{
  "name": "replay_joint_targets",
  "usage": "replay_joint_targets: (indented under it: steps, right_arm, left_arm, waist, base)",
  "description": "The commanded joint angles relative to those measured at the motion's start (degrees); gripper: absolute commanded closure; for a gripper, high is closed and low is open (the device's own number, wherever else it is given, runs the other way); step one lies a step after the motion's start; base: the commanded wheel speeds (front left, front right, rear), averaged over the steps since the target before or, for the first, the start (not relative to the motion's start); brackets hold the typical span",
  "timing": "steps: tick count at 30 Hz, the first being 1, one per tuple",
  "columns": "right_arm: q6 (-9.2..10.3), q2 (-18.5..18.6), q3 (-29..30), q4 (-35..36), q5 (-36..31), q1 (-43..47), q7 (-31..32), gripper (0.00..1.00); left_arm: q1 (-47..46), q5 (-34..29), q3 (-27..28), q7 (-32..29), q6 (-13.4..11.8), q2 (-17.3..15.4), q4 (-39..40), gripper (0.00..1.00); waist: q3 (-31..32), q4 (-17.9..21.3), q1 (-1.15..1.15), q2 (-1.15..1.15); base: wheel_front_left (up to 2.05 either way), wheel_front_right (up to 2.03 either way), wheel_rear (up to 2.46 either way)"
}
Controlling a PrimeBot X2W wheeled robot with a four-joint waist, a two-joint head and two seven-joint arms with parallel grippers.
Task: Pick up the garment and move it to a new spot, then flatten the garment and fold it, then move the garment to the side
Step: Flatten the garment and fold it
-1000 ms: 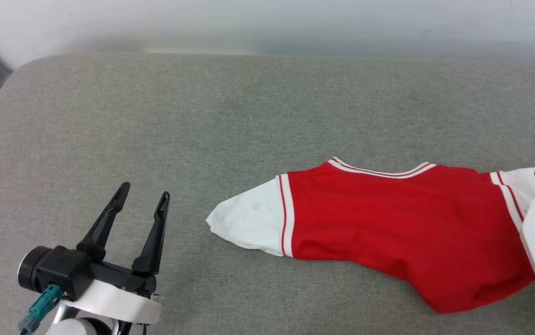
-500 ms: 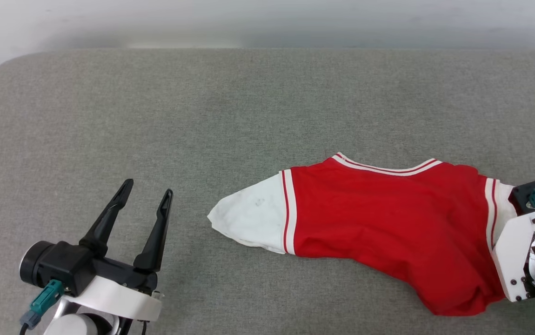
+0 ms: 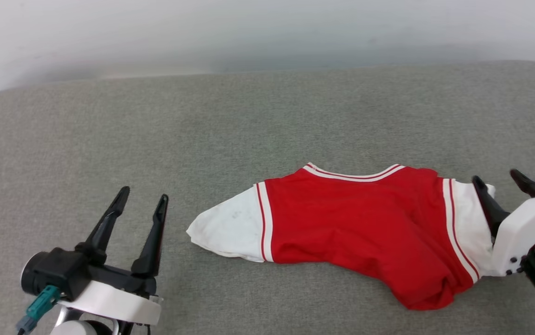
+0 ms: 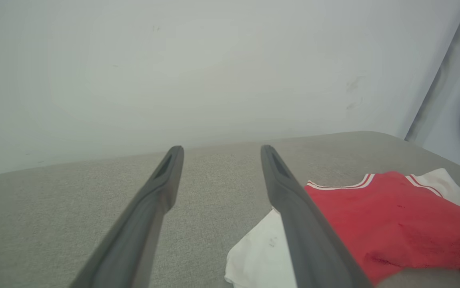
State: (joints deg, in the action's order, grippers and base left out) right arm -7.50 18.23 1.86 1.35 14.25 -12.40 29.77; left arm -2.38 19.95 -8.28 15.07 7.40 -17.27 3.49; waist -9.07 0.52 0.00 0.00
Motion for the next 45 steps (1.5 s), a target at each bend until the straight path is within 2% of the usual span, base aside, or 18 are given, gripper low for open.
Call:
replay_joint_targets:
  steps: [1,5,9,12,15,18,23,28,34,38,39,40,41,45]
  right_arm:
    - [0.02,-1.0,0.0,1.8,0.5,1.3,-2.1,0.0]
    - [0.03,-4.2,1.2,7.4,1.0,4.2,-10.6,0.0]
    - [0.03,-8.3,3.3,10.2,-0.4,7.0,-20.5,0.0]
    - [0.02,-11.6,5.0,10.9,-0.9,7.7,-27.0,0.0]
    - [0.02,-13.4,5.2,10.6,-0.6,8.9,-31.1,0.0]
    - [0.02,-14.0,4.7,10.0,-1.3,9.1,-33.2,0.0]
    - [0.02,-14.5,5.5,8.3,-2.0,8.5,-34.7,0.0]
    - [0.02,-15.0,5.0,6.4,-2.6,7.5,-35.9,0.0]
    - [0.02,-15.3,3.8,4.8,-2.3,5.9,-37.4,0.0]
    - [0.02,-15.3,3.6,3.8,-2.4,5.1,-38.3,0.0]
    - [0.02,-15.4,3.6,3.6,-2.5,5.1,-38.4,0.0]
    - [0.02,-15.4,3.6,3.3,-2.8,5.1,-38.4,0.0]
    - [0.02,-15.4,3.6,3.0,-2.9,5.0,-38.5,0.0]
    - [0.02,-15.4,3.9,2.3,-3.7,5.1,-38.6,0.0]
  left_arm:
    - [0.9,0.3,0.9,0.1,0.1,0.5,-0.3,0.0]
    - [1.2,0.2,1.7,0.1,0.1,1.4,-1.3,0.0]
    - [1.5,0.5,0.4,-0.4,0.1,0.7,-3.5,0.0]
    - [0.5,1.7,-2.9,-3.8,0.1,-1.2,-4.5,0.0]
    - [-1.0,2.7,-4.7,-9.7,0.1,-3.8,-5.8,0.0]
    - [-2.6,3.5,-5.6,-16.8,-0.1,-6.1,-6.5,0.0]
    - [-4.6,5.1,-4.9,-30.9,-3.0,-9.0,-5.1,0.0]
    - [-5.5,7.3,-5.3,-43.4,-4.5,-11.3,-1.1,0.0]
    - [-5.0,7.0,-6.4,-53.2,-6.1,-14.4,2.2,0.0]
    - [-4.2,6.9,-6.7,-56.9,-7.0,-15.7,1.9,0.0]
    - [-3.9,7.2,-6.9,-57.6,-7.1,-15.7,1.6,0.26]
    - [-3.8,7.5,-6.8,-57.9,-7.3,-15.6,1.5,0.76]
    - [-3.8,7.7,-6.4,-57.7,-7.6,-15.4,1.5,1.0]
    - [-4.1,7.5,-5.4,-54.8,-8.7,-14.5,1.5,1.0]
  waist:
    - [0.7,0.9,0.0,0.0]
    - [1.2,2.5,0.0,0.0]
    - [1.0,4.0,0.0,0.0]
    - [0.1,5.1,0.0,0.0]
    - [-1.3,6.0,0.0,0.0]
    - [-2.8,6.9,0.0,0.0]
    - [-5.2,7.9,0.0,0.0]
    - [-7.5,8.5,0.0,0.0]
    - [-10.0,9.4,0.0,0.0]
    - [-11.0,9.7,0.0,0.0]
    - [-11.1,9.8,0.0,0.0]
    - [-11.2,9.8,0.0,0.0]
    - [-11.2,9.8,0.0,0.0]
    - [-10.4,9.2,0.0,0.0]
  base:
    - [0.0,0.0,0.0]
    - [0.0,0.0,0.0]
    - [0.0,0.0,0.0]
    - [0.0,0.0,0.0]
    - [0.0,0.0,0.0]
    - [0.0,0.0,0.0]
    - [0.0,0.0,0.0]
    - [0.0,0.0,0.0]
    - [0.0,0.0,0.0]
    - [0.0,0.0,0.0]
    - [0.0,0.0,0.0]
    - [0.0,0.0,0.0]
    - [0.0,0.0,0.0]
    - [0.0,0.0,0.0]
